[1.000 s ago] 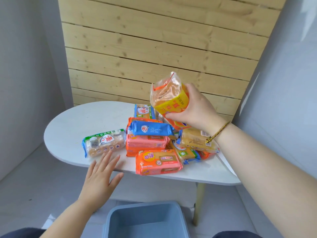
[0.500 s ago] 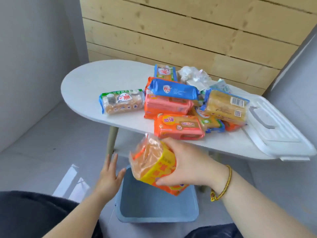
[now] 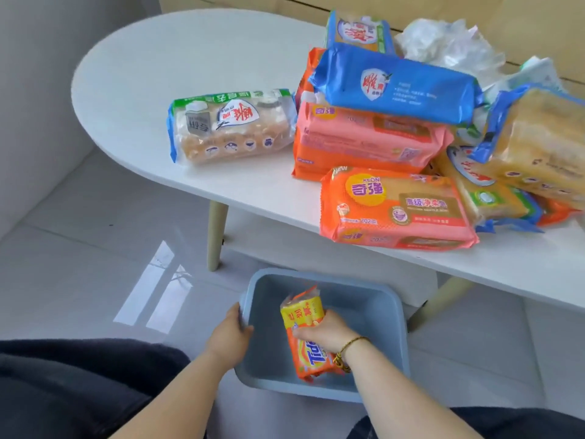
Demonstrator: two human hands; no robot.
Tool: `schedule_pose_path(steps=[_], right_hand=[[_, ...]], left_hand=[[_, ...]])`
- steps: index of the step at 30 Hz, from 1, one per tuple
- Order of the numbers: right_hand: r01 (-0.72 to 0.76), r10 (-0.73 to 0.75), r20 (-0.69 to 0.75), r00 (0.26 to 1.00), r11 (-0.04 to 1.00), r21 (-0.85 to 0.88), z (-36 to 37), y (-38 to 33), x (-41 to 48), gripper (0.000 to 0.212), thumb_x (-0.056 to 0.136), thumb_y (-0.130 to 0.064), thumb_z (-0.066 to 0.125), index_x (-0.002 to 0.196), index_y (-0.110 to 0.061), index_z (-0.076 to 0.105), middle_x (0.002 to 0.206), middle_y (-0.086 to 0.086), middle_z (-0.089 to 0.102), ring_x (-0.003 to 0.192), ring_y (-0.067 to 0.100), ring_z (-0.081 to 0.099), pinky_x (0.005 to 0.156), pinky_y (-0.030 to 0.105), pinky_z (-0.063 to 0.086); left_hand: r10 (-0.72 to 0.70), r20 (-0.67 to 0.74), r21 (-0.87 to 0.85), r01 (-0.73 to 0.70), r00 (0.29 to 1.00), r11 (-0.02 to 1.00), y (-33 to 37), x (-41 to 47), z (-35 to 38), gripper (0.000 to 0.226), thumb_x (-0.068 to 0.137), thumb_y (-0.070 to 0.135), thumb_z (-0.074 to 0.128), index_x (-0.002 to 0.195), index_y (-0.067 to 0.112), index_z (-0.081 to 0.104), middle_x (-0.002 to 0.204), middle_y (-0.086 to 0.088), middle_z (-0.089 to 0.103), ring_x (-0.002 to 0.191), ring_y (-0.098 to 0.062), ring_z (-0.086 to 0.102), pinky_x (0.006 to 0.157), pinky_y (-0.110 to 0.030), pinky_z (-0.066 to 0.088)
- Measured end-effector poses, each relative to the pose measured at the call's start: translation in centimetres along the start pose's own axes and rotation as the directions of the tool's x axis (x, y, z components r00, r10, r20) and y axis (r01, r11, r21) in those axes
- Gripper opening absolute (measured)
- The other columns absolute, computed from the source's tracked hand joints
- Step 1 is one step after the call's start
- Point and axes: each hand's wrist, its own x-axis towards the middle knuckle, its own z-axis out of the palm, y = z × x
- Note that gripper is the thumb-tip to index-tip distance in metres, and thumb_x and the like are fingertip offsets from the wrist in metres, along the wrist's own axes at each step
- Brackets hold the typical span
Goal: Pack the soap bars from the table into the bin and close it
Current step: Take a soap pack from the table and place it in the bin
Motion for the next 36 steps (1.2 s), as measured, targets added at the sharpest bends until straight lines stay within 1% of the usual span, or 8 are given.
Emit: schedule_pose_path(steps=[4,8,10,14,21,25,28,36], right_hand=[[-0.110,0.105,0.037,0.994,0.977,0.185,0.8,1.4,3.1,0.012,0.079,-0.022,0.067,0.072,-0.021,0.058,0.106,0.013,0.068,0.087,0.022,0.064,0.088,0.035,0.051],[-0.133,0.124,0.049,0.991,0.943,0.306,2.0,2.2,5.1,0.006,0.081,-0.020,0.066,0.081,-0.016,0.062,0.096,0.008,0.065,0.075,0.016,0.063,0.083,0.031,0.050],[-0.144,0.135,0.052,0.990,0.934,0.328,2.9,2.3,5.9,0.007,0.082,-0.022,0.065,0.079,-0.016,0.061,0.095,0.010,0.065,0.083,0.021,0.063,0.089,0.035,0.050],[-0.158,0.146,0.063,0.987,0.941,0.300,4.5,2.0,6.8,0.027,0.082,-0.032,0.064,0.100,-0.011,0.065,0.110,0.017,0.068,0.102,0.029,0.064,0.094,0.039,0.048],[-0.130,0.116,0.087,0.989,0.976,0.173,5.5,1.9,8.0,0.032,0.090,-0.031,0.049,0.114,-0.011,0.057,0.112,0.015,0.064,0.105,0.028,0.060,0.093,0.038,0.047],[-0.221,0.223,-0.069,0.972,0.975,0.040,6.0,1.9,7.7,0.053,0.087,-0.032,0.055,0.129,-0.007,0.034,0.128,0.012,0.048,0.119,0.029,0.049,0.097,0.035,0.040],[-0.153,0.170,-0.159,0.973,0.982,0.114,6.2,2.3,7.1,0.070,0.083,-0.018,0.059,0.141,-0.015,0.018,0.135,0.010,0.046,0.120,0.029,0.050,0.100,0.035,0.042],[-0.115,0.113,0.048,0.992,0.992,0.046,5.5,2.0,6.8,0.075,0.087,0.001,0.044,0.146,-0.019,0.002,0.132,0.010,0.049,0.116,0.025,0.051,0.099,0.034,0.043]], left_hand=[[0.032,0.010,0.034,-0.032,0.999,0.999,1.4,1.7,1.0,0.050,0.091,0.018,0.045,0.138,0.017,0.028,0.130,-0.009,0.053,0.115,-0.030,0.052,0.096,-0.035,0.041],[0.075,0.005,0.057,-0.075,0.997,0.996,2.1,2.6,1.1,0.047,0.091,0.015,0.046,0.136,0.017,0.030,0.132,-0.009,0.054,0.116,-0.029,0.052,0.090,-0.030,0.040],[0.090,-0.001,0.065,-0.089,0.996,0.994,2.0,3.0,1.2,0.047,0.091,0.013,0.046,0.135,0.017,0.031,0.131,-0.009,0.054,0.116,-0.030,0.052,0.092,-0.031,0.040],[0.089,0.011,0.049,-0.090,0.996,0.995,1.5,2.9,1.4,0.052,0.092,0.015,0.046,0.140,0.017,0.025,0.134,-0.011,0.050,0.119,-0.030,0.049,0.097,-0.034,0.039],[0.094,0.005,0.051,-0.094,0.996,0.994,1.6,2.8,1.4,0.053,0.092,0.015,0.045,0.141,0.018,0.023,0.133,-0.013,0.051,0.117,-0.031,0.050,0.094,-0.033,0.039],[0.087,0.010,0.047,-0.087,0.996,0.995,1.5,2.8,1.4,0.053,0.093,0.015,0.044,0.141,0.019,0.022,0.133,-0.013,0.051,0.117,-0.031,0.050,0.095,-0.034,0.039],[0.096,0.008,0.054,-0.096,0.995,0.994,1.5,2.7,1.4,0.053,0.093,0.015,0.044,0.140,0.018,0.023,0.132,-0.013,0.052,0.117,-0.030,0.050,0.094,-0.032,0.039],[0.083,0.011,0.054,-0.084,0.996,0.995,1.8,2.4,0.9,0.053,0.094,0.014,0.042,0.142,0.016,0.021,0.135,-0.013,0.050,0.119,-0.031,0.049,0.101,-0.039,0.041]])
